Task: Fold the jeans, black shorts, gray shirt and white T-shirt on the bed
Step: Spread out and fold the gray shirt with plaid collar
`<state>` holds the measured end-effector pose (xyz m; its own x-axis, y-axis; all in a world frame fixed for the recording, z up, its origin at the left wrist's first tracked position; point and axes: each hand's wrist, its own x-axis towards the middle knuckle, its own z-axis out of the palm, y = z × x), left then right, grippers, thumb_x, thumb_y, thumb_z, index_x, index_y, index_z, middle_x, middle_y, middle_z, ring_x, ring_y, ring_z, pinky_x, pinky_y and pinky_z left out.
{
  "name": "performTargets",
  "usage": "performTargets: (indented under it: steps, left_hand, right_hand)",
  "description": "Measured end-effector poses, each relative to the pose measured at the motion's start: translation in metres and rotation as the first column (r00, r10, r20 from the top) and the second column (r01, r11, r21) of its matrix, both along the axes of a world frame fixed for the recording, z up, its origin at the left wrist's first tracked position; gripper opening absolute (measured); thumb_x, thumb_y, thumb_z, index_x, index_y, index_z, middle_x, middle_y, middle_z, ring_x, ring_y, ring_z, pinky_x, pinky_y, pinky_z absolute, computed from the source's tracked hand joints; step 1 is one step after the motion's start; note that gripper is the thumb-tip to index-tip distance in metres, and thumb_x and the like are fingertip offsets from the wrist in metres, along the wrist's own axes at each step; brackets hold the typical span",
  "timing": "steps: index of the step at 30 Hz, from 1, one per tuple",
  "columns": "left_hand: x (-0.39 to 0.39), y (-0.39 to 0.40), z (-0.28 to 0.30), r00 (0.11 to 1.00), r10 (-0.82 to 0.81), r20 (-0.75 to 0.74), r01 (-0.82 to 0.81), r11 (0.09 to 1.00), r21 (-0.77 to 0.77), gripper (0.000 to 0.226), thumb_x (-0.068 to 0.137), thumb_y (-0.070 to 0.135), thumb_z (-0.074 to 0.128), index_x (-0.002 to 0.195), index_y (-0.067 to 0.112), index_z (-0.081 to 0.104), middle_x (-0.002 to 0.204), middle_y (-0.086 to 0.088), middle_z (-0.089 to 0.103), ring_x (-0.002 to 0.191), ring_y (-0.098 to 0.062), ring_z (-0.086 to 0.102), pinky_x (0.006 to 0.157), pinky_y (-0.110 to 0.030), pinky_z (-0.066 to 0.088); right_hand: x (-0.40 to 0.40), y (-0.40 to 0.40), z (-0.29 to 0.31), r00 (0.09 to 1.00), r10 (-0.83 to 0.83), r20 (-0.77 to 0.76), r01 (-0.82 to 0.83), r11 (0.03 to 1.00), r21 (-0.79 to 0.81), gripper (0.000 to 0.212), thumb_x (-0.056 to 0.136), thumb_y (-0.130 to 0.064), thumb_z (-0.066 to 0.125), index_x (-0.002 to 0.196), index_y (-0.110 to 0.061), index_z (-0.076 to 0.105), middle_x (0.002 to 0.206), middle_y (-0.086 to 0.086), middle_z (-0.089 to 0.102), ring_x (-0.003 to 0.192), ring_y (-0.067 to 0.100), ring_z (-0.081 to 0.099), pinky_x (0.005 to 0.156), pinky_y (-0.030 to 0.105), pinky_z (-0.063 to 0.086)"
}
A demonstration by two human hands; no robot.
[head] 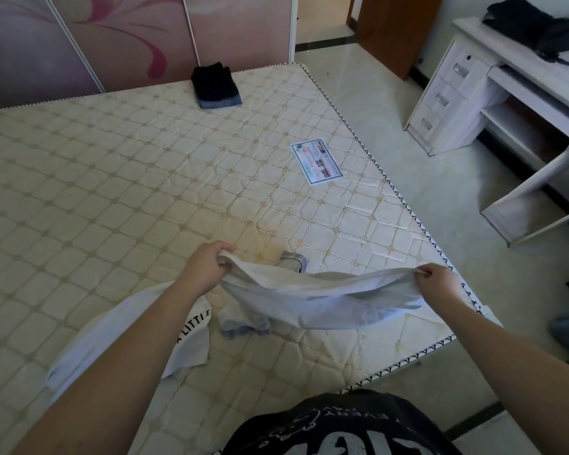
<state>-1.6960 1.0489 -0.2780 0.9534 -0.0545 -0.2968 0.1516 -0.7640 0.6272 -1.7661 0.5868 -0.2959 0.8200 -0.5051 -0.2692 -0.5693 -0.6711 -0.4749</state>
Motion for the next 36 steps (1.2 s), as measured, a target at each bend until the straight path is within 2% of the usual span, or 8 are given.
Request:
performTargets:
  steps: [8, 12, 15, 19, 23, 29, 33, 36]
  left_hand:
    - [-0.005, 0.032, -0.031, 0.996, 0.070, 0.061, -0.087, 0.927, 0.364, 0.029, 0.089, -0.001, 0.053, 0.116, 0.004, 0.062, 0.117, -0.018, 0.055, 0.094, -0.032, 0.057, 0.082, -0.039, 0.046]
    - [-0.018, 0.019, -0.042, 0.877, 0.455, -0.153, -0.452, 0.890, 0.054, 0.023, 0.100, 0.012, 0.038, 0.115, 0.004, 0.054, 0.110, -0.022, 0.062, 0.087, -0.035, 0.060, 0.075, -0.044, 0.052]
    - [-0.028, -0.010, -0.047, 0.593, 0.564, -0.574, -0.804, 0.448, -0.390, 0.035, 0.105, 0.014, 0.033, 0.138, 0.004, 0.041, 0.126, -0.025, 0.056, 0.097, -0.038, 0.064, 0.077, -0.047, 0.057]
    - [-0.035, -0.044, -0.052, 0.539, 0.547, -0.641, -0.833, 0.230, -0.504, 0.028, 0.104, 0.011, 0.041, 0.127, -0.002, 0.051, 0.115, -0.023, 0.062, 0.084, -0.032, 0.067, 0.056, -0.031, 0.059]
    - [-0.040, -0.066, -0.061, 0.548, 0.510, -0.662, -0.829, 0.226, -0.512, 0.027, 0.100, 0.006, 0.050, 0.127, 0.006, 0.049, 0.116, -0.016, 0.062, 0.083, -0.024, 0.067, 0.058, -0.026, 0.059]
    - [-0.063, -0.089, -0.082, 0.566, 0.616, -0.547, -0.816, 0.510, -0.270, 0.023, 0.089, -0.001, 0.065, 0.111, 0.001, 0.059, 0.095, -0.022, 0.063, 0.084, -0.030, 0.064, 0.067, -0.033, 0.060]
    - [-0.093, -0.098, -0.089, 0.492, 0.828, -0.270, -0.859, 0.512, 0.004, 0.017, 0.093, 0.014, 0.061, 0.099, 0.000, 0.066, 0.077, -0.019, 0.065, 0.075, -0.038, 0.064, 0.075, -0.047, 0.055]
    - [-0.110, -0.098, -0.081, 0.418, 0.902, -0.108, -0.898, 0.428, 0.103, 0.016, 0.093, 0.016, 0.059, 0.103, 0.006, 0.067, 0.077, -0.017, 0.063, 0.062, -0.031, 0.056, 0.059, -0.035, 0.045]
  right_hand:
    - [-0.003, -0.035, -0.005, 0.989, -0.150, -0.003, 0.150, 0.988, -0.049, 0.017, 0.093, -0.012, 0.050, 0.097, -0.007, 0.066, 0.064, 0.010, 0.066, 0.058, 0.020, 0.055, 0.049, 0.023, 0.035]
    - [0.002, -0.055, -0.012, 0.986, -0.166, 0.009, 0.166, 0.986, -0.003, 0.010, 0.092, -0.015, 0.050, 0.092, -0.009, 0.059, 0.054, 0.006, 0.066, 0.055, 0.015, 0.061, 0.049, 0.024, 0.041]
    - [0.013, -0.062, -0.021, 0.987, -0.156, -0.024, 0.158, 0.971, 0.177, 0.006, 0.092, -0.020, 0.055, 0.091, -0.014, 0.054, 0.059, 0.004, 0.070, 0.053, 0.019, 0.070, 0.056, 0.029, 0.051]
    - [0.032, -0.079, -0.035, 0.992, -0.108, -0.070, 0.128, 0.868, 0.480, 0.012, 0.088, -0.007, 0.064, 0.090, -0.006, 0.051, 0.077, 0.022, 0.068, 0.067, 0.030, 0.072, 0.069, 0.041, 0.060]
    - [0.050, -0.102, -0.046, 0.991, -0.070, -0.116, 0.125, 0.797, 0.591, 0.016, 0.087, -0.006, 0.064, 0.076, -0.007, 0.053, 0.078, 0.022, 0.064, 0.066, 0.027, 0.071, 0.072, 0.039, 0.061]
    - [0.060, -0.127, -0.060, 0.979, -0.016, -0.203, 0.147, 0.743, 0.652, 0.015, 0.088, 0.002, 0.061, 0.095, -0.011, 0.062, 0.086, 0.022, 0.066, 0.066, 0.028, 0.073, 0.052, 0.025, 0.058]
    - [0.057, -0.148, -0.073, 0.977, -0.073, -0.199, 0.187, 0.739, 0.647, 0.018, 0.091, 0.000, 0.060, 0.103, -0.007, 0.070, 0.093, 0.017, 0.069, 0.067, 0.020, 0.073, 0.057, 0.024, 0.059]
    - [0.060, -0.161, -0.076, 0.936, -0.321, -0.143, 0.337, 0.702, 0.628, 0.016, 0.094, -0.010, 0.060, 0.105, -0.013, 0.071, 0.081, 0.012, 0.069, 0.061, 0.021, 0.070, 0.053, 0.023, 0.059]
